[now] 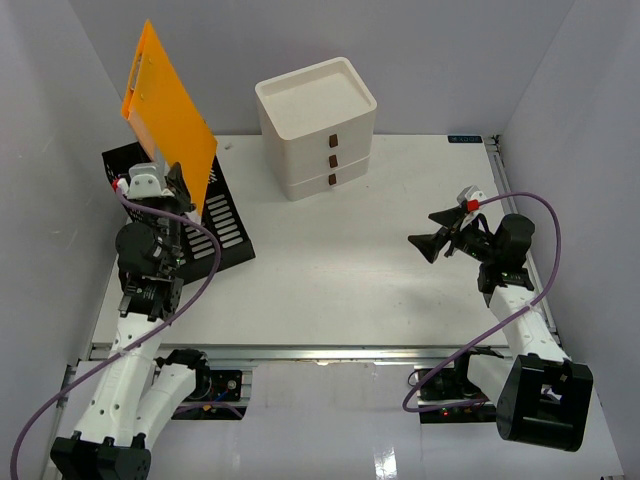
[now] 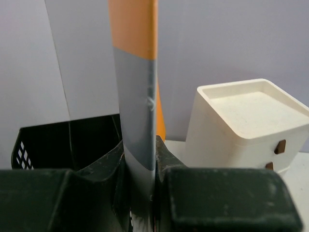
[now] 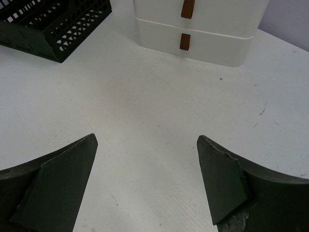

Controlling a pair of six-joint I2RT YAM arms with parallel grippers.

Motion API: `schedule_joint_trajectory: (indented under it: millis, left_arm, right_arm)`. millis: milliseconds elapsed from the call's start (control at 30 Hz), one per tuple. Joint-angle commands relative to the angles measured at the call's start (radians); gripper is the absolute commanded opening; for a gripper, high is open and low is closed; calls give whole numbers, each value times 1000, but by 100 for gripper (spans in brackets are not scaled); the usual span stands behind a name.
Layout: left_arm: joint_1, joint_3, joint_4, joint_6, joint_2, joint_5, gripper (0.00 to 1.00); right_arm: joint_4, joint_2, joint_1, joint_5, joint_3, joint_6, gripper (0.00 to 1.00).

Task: Organize the desk

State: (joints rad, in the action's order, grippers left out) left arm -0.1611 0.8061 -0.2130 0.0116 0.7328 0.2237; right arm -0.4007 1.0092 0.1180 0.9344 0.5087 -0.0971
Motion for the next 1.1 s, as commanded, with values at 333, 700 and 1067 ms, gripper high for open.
schedule_joint_trajectory:
  millis: [333, 700, 1067]
  left_arm:
    - [-1, 1, -297, 95, -3, 72, 0]
    - [-1, -26, -236, 18, 56, -14, 0]
    - [-1, -81, -300, 36, 174, 16, 0]
  right_arm:
    - [-44, 9, 9, 15, 1, -6, 90]
    - [-40, 6, 15, 14, 3, -6, 90]
    - [-38, 5, 20, 7, 5, -6, 90]
